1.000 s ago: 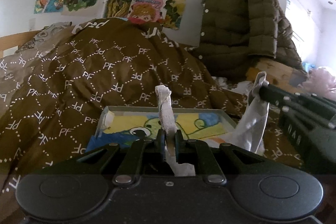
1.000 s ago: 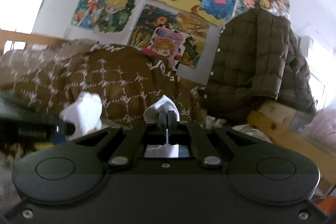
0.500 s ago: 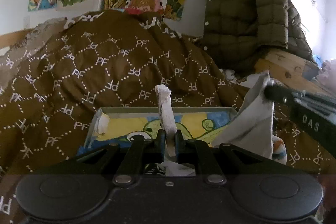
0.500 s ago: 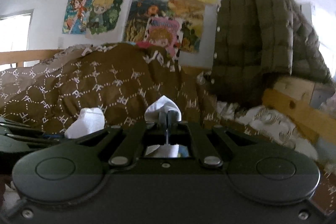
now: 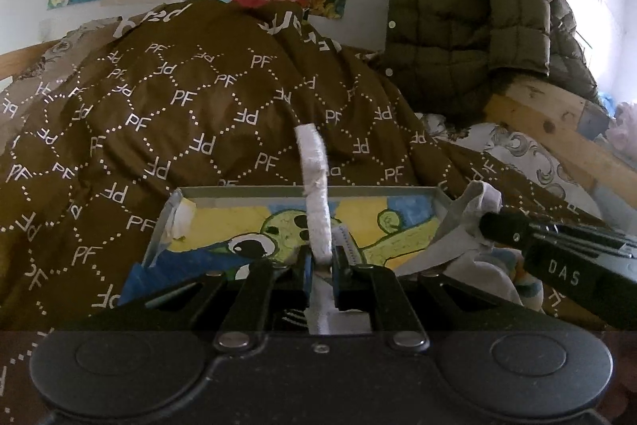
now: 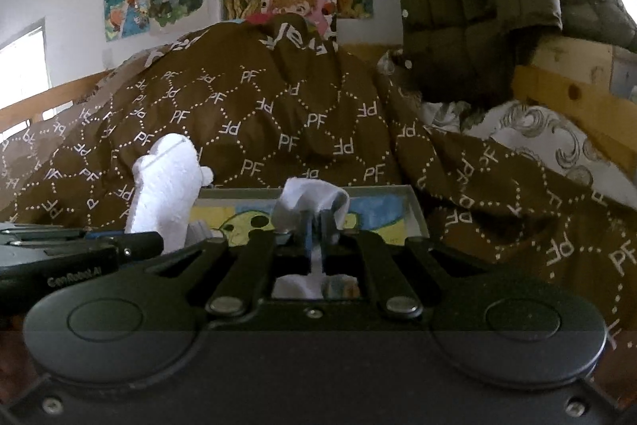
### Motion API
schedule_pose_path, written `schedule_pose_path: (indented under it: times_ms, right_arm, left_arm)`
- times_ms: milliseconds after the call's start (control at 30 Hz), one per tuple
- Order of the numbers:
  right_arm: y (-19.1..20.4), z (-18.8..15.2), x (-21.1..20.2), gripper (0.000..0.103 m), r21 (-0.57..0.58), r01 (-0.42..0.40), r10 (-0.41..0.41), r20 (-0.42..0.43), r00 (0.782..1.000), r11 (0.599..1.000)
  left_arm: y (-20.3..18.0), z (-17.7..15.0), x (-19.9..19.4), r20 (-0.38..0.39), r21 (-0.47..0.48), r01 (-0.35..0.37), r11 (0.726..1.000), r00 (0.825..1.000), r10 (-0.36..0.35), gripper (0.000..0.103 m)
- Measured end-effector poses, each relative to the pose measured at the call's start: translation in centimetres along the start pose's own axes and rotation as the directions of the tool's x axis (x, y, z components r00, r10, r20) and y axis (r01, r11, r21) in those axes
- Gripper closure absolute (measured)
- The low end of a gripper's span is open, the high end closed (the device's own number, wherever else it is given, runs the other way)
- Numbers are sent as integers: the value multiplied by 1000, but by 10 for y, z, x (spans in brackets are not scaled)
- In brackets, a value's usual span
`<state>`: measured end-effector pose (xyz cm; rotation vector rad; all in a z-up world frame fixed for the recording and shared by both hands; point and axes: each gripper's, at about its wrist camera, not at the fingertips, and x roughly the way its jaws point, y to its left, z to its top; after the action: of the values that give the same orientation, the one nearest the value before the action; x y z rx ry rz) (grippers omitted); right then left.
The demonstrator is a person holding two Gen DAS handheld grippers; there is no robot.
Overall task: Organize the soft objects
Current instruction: 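Lower both items into the tray and open both tools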
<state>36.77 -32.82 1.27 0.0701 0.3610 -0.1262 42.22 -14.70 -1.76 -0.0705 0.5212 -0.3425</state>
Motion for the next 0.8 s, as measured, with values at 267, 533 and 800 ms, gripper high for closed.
schedule_pose_path:
  times_ms: [267,533,800]
  right_arm:
    - [-4,4,-2,93,42,-14,15,-24,1000,999]
    - [-2,15,-31,66,89,-33,32,17,999,995]
    - [-7,40,-83,44,153,-52,38,95,995,987]
  left_arm:
    - [-4,12,-13,-4,4,-25,1000,1000,25,81]
    - [-8,24,-50,46,6,-51,999,998,51,54]
    - [-11,43,-109,144,-34,-74,997,986,78,25]
